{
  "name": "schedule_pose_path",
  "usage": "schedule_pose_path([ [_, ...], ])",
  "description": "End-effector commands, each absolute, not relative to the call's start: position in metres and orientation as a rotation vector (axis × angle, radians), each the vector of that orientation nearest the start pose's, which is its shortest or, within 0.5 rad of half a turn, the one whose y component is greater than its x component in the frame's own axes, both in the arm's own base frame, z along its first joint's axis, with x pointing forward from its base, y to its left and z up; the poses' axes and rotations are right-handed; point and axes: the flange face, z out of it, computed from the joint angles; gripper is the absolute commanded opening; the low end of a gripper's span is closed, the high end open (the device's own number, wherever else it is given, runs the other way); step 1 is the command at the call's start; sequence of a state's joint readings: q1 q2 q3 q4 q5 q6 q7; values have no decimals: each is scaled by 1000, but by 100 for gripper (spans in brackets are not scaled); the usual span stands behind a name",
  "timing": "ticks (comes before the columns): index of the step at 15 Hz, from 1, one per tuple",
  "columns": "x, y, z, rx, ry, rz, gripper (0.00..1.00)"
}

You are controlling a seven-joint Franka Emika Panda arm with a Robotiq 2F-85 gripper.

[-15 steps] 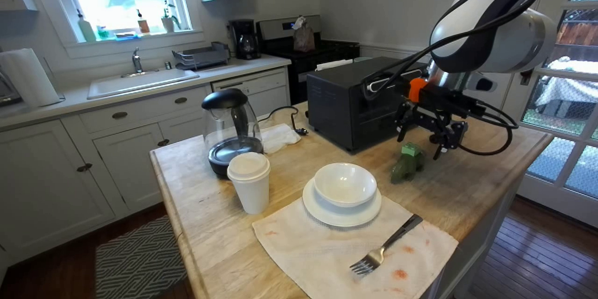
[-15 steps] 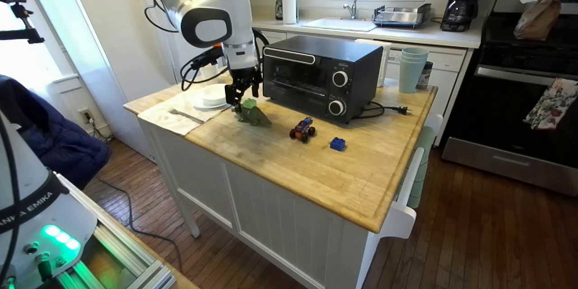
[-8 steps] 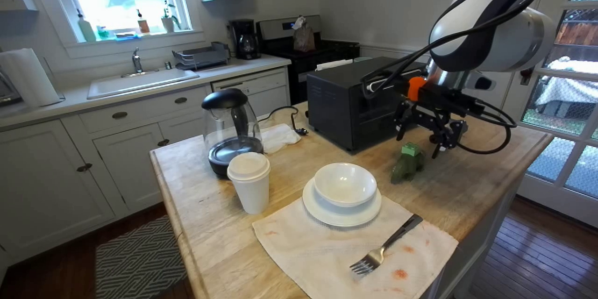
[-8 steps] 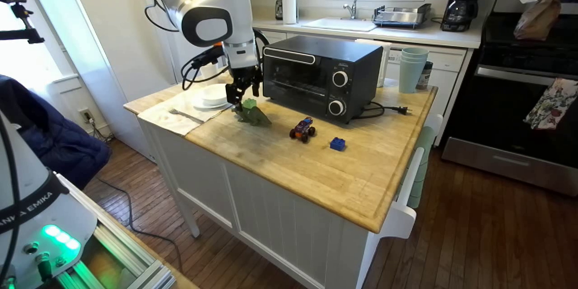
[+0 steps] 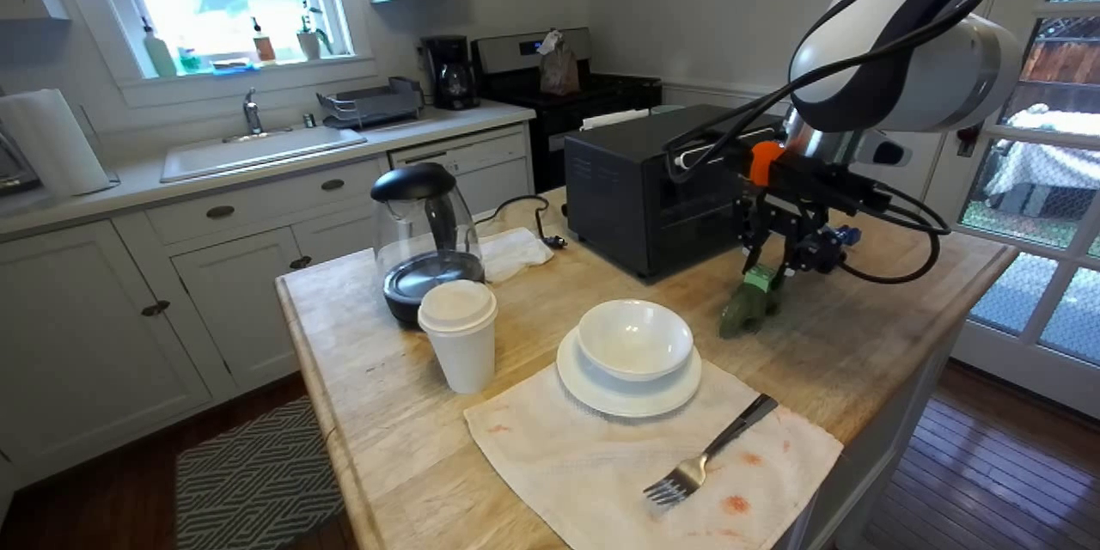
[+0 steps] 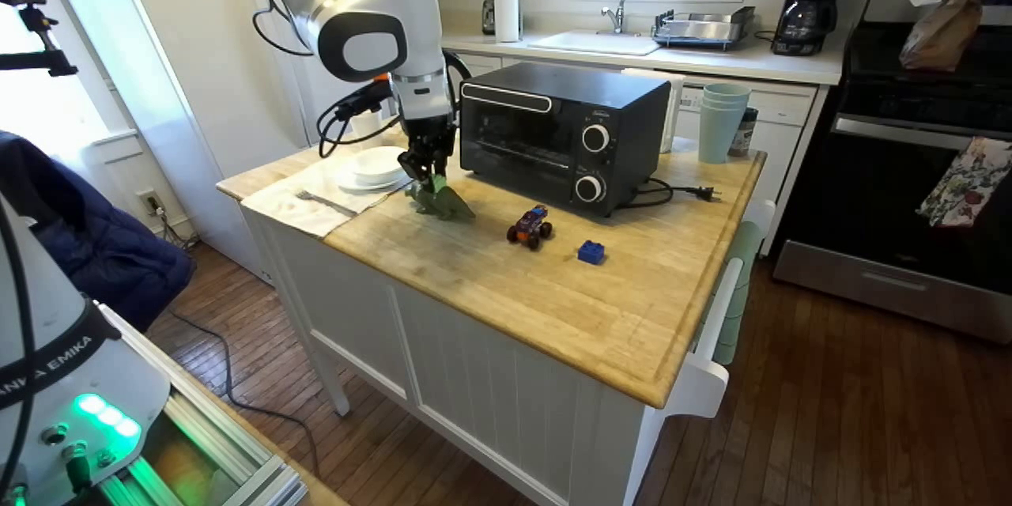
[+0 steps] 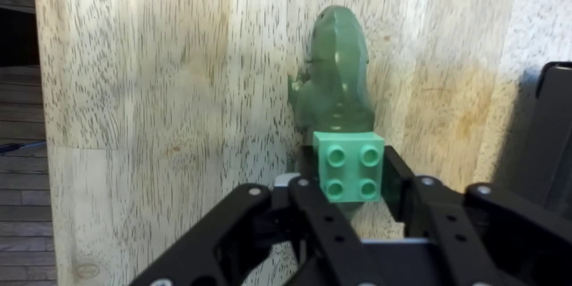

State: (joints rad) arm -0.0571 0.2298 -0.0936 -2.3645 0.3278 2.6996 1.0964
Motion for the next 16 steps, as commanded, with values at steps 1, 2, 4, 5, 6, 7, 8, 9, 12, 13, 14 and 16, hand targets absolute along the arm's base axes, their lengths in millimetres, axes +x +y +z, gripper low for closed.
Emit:
schedule_pose_path([
  [1,517,-88,242,-2152,2070,-47,11],
  [2,517,-88,242,-2152,2069,-48,11],
  [4,517,-87,242,-2154,2068,-48,11],
  [5,517,-87,242,-2155,2068,-46,11],
  [6,516,-87,241,-2156,2068,-46,11],
  [7,516,-87,241,-2157,2068,-45,11],
  [8,516,-87,241,-2157,2069,-43,11],
  [9,516,-88,240,-2158,2070,-41,11],
  [12,516,-88,237,-2160,2073,-32,11],
  [13,516,-88,237,-2160,2074,-31,11],
  [14,515,-88,236,-2160,2075,-29,11],
  [16,515,-88,234,-2162,2076,-24,11],
])
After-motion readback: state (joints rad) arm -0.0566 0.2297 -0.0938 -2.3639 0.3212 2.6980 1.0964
